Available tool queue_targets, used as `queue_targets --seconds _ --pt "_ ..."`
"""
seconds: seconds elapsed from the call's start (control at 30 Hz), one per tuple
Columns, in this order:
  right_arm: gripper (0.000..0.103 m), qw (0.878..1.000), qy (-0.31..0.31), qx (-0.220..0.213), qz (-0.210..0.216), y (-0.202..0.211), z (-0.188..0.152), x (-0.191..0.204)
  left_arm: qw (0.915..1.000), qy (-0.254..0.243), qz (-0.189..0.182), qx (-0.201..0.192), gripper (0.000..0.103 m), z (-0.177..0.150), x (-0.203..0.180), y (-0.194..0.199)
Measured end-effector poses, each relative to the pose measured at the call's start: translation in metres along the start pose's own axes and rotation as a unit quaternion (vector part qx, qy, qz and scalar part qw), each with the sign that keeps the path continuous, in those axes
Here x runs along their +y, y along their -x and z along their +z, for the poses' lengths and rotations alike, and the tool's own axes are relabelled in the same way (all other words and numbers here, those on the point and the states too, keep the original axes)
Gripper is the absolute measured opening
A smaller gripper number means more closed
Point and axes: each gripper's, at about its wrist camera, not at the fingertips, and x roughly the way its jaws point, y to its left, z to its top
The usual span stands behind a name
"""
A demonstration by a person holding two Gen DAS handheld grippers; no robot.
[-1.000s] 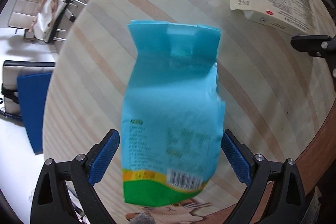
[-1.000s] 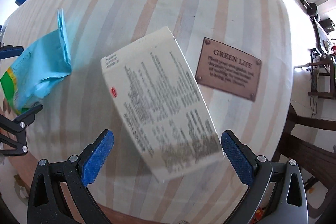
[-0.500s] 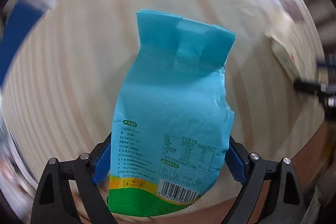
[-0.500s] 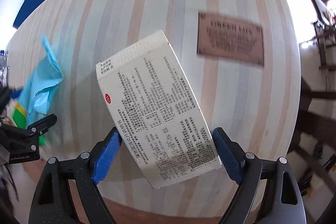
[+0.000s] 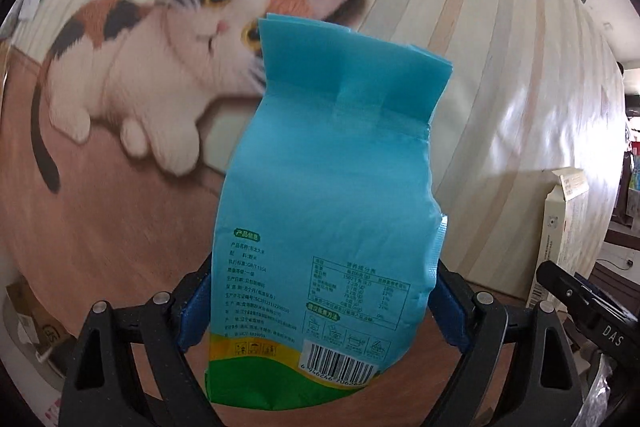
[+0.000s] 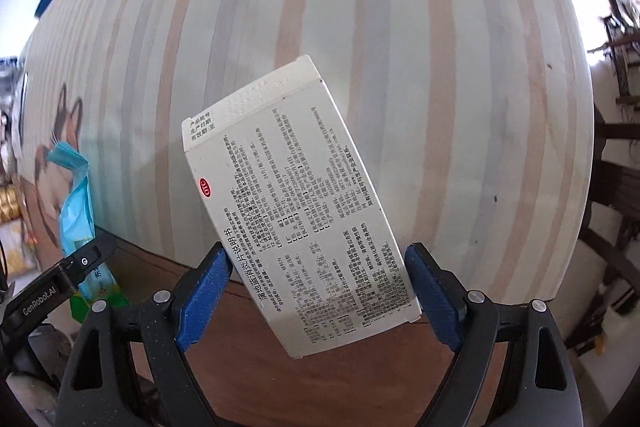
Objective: Collect trash
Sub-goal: 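Carry the snack bag and medicine box over the bin and open both tools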
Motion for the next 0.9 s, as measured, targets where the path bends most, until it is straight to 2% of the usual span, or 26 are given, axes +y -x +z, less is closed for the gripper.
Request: queue_targets --seconds 0.07,0.2,0.27,0.43,0.5,0.63,0.7,0.9 --pt "0.089 1.000 0.018 0.000 -0.019 -0.002 0.000 0.008 0.9999 -0.006 0.005 -0.009 0.090 0.001 -0.003 -0.001" --pt "0.091 0.994 0.073 -0.013 -0.075 -0.004 0.002 0.030 0.9997 -0.008 0.012 -0.021 0.090 -0.016 -0.009 -0.001" --pt "0.094 0.991 0.097 -0.016 -0.088 -0.008 0.003 0.043 0.9995 -0.009 0.015 -0.025 0.090 -0.025 -0.014 0.000" --pt "0.094 0.986 0.126 -0.027 -0.109 -0.016 0.001 0.074 0.9992 -0.007 0.018 -0.036 0.090 -0.044 -0.015 0.006" --pt "0.093 0.986 0.124 -0.031 -0.104 -0.018 -0.002 0.087 0.9990 -0.005 0.018 -0.040 0.090 -0.057 -0.009 0.013" --pt "0.081 0.988 0.116 -0.046 -0.090 -0.012 -0.003 0.081 0.9985 -0.002 0.015 -0.052 0.089 -0.076 -0.002 0.021" --pt "0.081 0.989 0.113 -0.047 -0.083 -0.005 -0.009 0.075 0.9981 0.001 0.014 -0.060 0.089 -0.079 0.004 0.024" --pt "0.081 0.991 0.112 -0.054 -0.052 0.027 -0.028 0.091 0.9953 0.017 0.002 -0.095 0.088 -0.111 0.022 0.052"
